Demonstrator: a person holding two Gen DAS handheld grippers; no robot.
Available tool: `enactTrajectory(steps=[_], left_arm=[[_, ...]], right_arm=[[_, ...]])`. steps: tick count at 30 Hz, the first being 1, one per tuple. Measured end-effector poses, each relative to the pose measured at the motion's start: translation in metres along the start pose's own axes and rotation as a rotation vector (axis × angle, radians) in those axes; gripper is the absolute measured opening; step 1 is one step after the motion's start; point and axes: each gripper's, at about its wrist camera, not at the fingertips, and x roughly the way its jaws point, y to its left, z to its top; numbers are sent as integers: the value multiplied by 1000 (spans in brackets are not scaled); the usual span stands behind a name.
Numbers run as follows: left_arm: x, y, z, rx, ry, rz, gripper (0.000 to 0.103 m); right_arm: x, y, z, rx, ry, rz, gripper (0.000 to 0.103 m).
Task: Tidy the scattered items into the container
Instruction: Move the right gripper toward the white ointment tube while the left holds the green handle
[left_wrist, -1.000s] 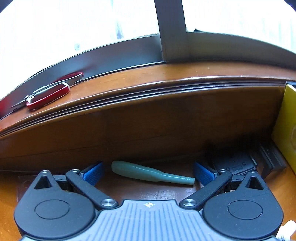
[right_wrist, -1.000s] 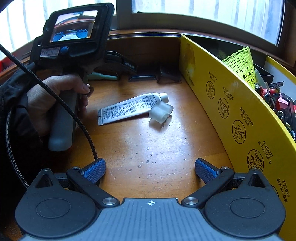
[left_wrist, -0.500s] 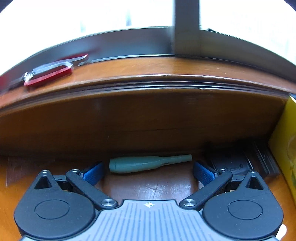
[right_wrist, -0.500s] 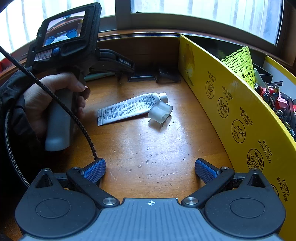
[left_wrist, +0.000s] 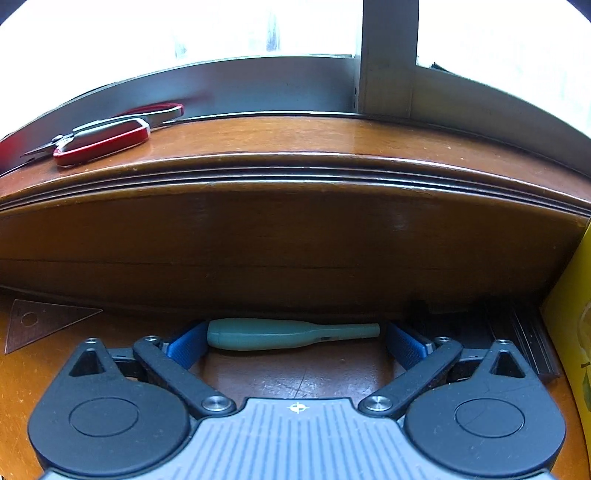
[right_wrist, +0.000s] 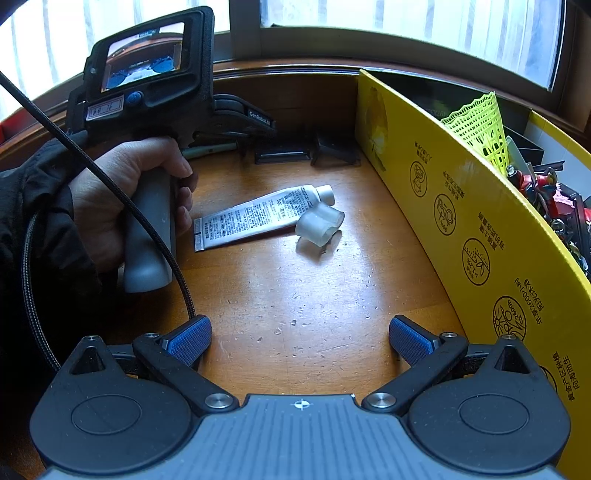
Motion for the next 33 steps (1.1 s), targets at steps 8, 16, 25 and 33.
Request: enactTrajectory(steps=[8, 16, 25, 33], left_arm=[[-37, 6, -11, -63, 3, -50, 98], [-78, 40, 14, -82, -65, -122, 98], [-155, 114, -3, -5, -145, -68, 98], [-178, 158, -33, -11, -104, 2, 98]], right_arm=[[1, -2, 1, 11, -11, -8, 103], [5, -5, 3, 13, -26, -10, 103], [12, 3, 26, -140, -77, 2, 103], [53, -15, 72, 122, -37, 182, 103]])
